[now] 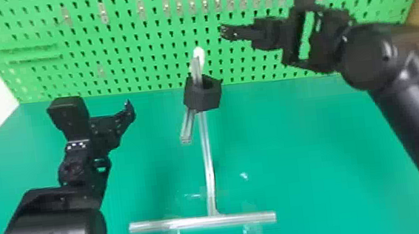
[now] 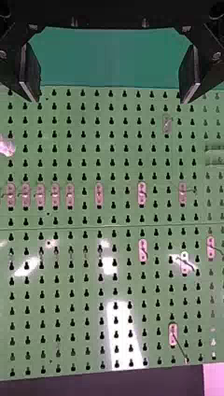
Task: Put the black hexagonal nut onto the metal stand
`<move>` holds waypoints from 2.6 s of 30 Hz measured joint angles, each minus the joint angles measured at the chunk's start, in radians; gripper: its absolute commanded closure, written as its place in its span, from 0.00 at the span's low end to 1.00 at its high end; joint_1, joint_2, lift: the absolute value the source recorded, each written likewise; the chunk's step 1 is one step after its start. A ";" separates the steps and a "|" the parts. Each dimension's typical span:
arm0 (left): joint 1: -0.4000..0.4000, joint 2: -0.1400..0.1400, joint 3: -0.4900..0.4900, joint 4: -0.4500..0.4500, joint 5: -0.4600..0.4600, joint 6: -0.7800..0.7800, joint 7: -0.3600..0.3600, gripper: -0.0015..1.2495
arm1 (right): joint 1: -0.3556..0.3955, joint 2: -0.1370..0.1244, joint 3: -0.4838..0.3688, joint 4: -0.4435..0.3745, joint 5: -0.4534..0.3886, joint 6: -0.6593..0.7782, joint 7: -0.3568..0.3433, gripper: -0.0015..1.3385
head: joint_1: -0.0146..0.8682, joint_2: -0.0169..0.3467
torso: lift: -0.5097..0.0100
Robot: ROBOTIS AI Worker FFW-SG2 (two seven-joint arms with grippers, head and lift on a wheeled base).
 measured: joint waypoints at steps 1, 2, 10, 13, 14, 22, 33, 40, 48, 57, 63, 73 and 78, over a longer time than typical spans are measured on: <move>0.000 0.000 0.000 -0.001 0.000 0.000 0.000 0.13 | 0.017 0.006 -0.014 -0.002 0.007 -0.014 0.000 0.02 | 0.80 0.27 | 0.98; 0.000 0.000 0.001 -0.001 0.001 0.000 0.000 0.13 | 0.035 0.011 -0.028 -0.003 0.015 -0.028 0.000 0.02 | 0.80 0.27 | 0.98; 0.000 0.000 0.003 -0.004 0.005 0.000 0.000 0.13 | 0.188 0.074 -0.150 -0.010 0.114 -0.194 -0.001 0.02 | 0.80 0.27 | 0.98; -0.002 0.000 0.003 -0.005 0.006 0.000 0.000 0.13 | 0.233 0.093 -0.191 -0.014 0.156 -0.251 -0.002 0.02 | 0.80 0.27 | 0.98; -0.002 0.000 0.003 -0.005 0.006 0.000 0.000 0.13 | 0.245 0.098 -0.202 -0.016 0.170 -0.266 -0.003 0.02 | 0.80 0.27 | 0.98; -0.008 0.000 -0.001 -0.005 0.007 0.000 0.000 0.13 | 0.331 0.133 -0.260 -0.027 0.276 -0.376 -0.029 0.02 | 0.80 0.27 | 0.98; -0.011 0.000 -0.004 -0.005 0.005 0.003 0.000 0.13 | 0.413 0.144 -0.237 -0.038 0.444 -0.537 -0.095 0.02 | 0.80 0.27 | 0.98; -0.015 -0.002 -0.009 0.005 0.002 0.005 0.000 0.13 | 0.448 0.136 -0.226 -0.015 0.474 -0.637 -0.128 0.02 | 0.80 0.27 | 0.98; -0.019 -0.002 -0.016 0.013 0.002 0.005 0.000 0.13 | 0.467 0.133 -0.221 0.015 0.472 -0.683 -0.131 0.03 | 0.80 0.27 | 0.98; -0.023 -0.002 -0.021 0.019 0.000 0.005 0.000 0.13 | 0.473 0.126 -0.211 0.037 0.460 -0.712 -0.130 0.03 | 0.80 0.27 | 0.98; -0.023 -0.001 -0.023 0.022 0.000 0.004 0.000 0.13 | 0.474 0.121 -0.200 0.054 0.439 -0.731 -0.130 0.03 | 0.80 0.27 | 0.98; -0.020 -0.001 -0.023 0.036 0.008 -0.024 -0.001 0.13 | 0.477 0.115 -0.194 0.062 0.418 -0.707 -0.128 0.03 | 0.80 0.27 | 0.98; -0.017 -0.001 -0.023 0.045 0.013 -0.048 -0.002 0.13 | 0.478 0.114 -0.196 0.062 0.416 -0.694 -0.123 0.04 | 0.80 0.27 | 0.98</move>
